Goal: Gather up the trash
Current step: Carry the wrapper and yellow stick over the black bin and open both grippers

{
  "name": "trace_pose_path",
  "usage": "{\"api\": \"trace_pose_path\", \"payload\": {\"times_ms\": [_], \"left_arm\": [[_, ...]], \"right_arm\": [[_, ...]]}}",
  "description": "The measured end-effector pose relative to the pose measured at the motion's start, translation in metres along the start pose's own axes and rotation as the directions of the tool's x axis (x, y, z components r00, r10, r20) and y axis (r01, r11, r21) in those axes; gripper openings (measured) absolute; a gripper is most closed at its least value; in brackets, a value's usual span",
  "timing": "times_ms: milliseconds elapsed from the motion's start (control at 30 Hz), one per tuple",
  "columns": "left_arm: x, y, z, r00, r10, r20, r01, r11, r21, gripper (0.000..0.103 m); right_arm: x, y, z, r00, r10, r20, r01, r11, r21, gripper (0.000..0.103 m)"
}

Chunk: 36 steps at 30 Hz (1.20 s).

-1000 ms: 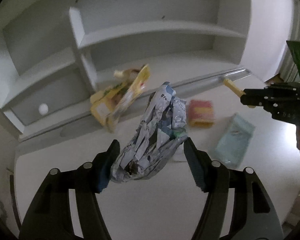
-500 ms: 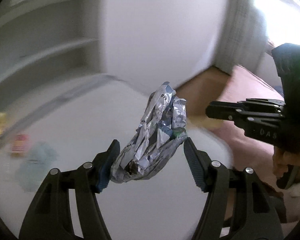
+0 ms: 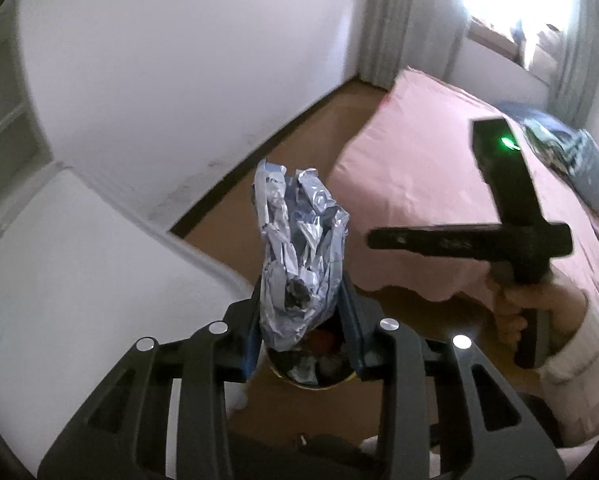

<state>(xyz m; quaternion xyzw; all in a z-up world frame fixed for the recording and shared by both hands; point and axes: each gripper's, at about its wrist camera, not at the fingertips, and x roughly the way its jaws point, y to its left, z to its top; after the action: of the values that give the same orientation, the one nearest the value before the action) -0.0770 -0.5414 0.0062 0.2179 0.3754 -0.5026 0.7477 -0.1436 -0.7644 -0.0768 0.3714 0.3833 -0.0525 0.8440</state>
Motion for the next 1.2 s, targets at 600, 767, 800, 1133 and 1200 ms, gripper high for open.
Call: {"api": "trace_pose_path", "payload": {"times_ms": [600,767,800,1133,1200], "left_arm": [[0.243,-0.013,-0.068,0.913,-0.017,-0.407,0.017,1.0,-0.005,0.034],[0.294,-0.005,-0.091,0.875,-0.021,-0.484,-0.004,0.999,-0.051,0.034],[0.302,-0.002,-0.097,0.866,-0.031,-0.5,-0.002,0.998,-0.067,0.034],[0.329,0.004,-0.105,0.849,-0.12,-0.515,0.044,0.986,-0.158,0.049],[0.325,0.006,-0.102,0.867,-0.107,-0.487,0.03,0.986,-0.164,0.083]], "right_arm": [[0.11,-0.122,-0.065,0.933,-0.185,-0.31,0.235,0.963,0.133,0.01],[0.138,-0.14,-0.099,0.89,-0.218,-0.401,0.284,0.952,0.114,0.01],[0.142,-0.143,-0.106,0.881,-0.222,-0.418,0.292,0.95,0.111,0.01],[0.156,-0.151,-0.113,0.887,-0.214,-0.408,0.307,0.935,0.177,0.014],[0.148,-0.154,-0.106,0.896,-0.223,-0.385,0.317,0.927,0.2,0.048]]}}
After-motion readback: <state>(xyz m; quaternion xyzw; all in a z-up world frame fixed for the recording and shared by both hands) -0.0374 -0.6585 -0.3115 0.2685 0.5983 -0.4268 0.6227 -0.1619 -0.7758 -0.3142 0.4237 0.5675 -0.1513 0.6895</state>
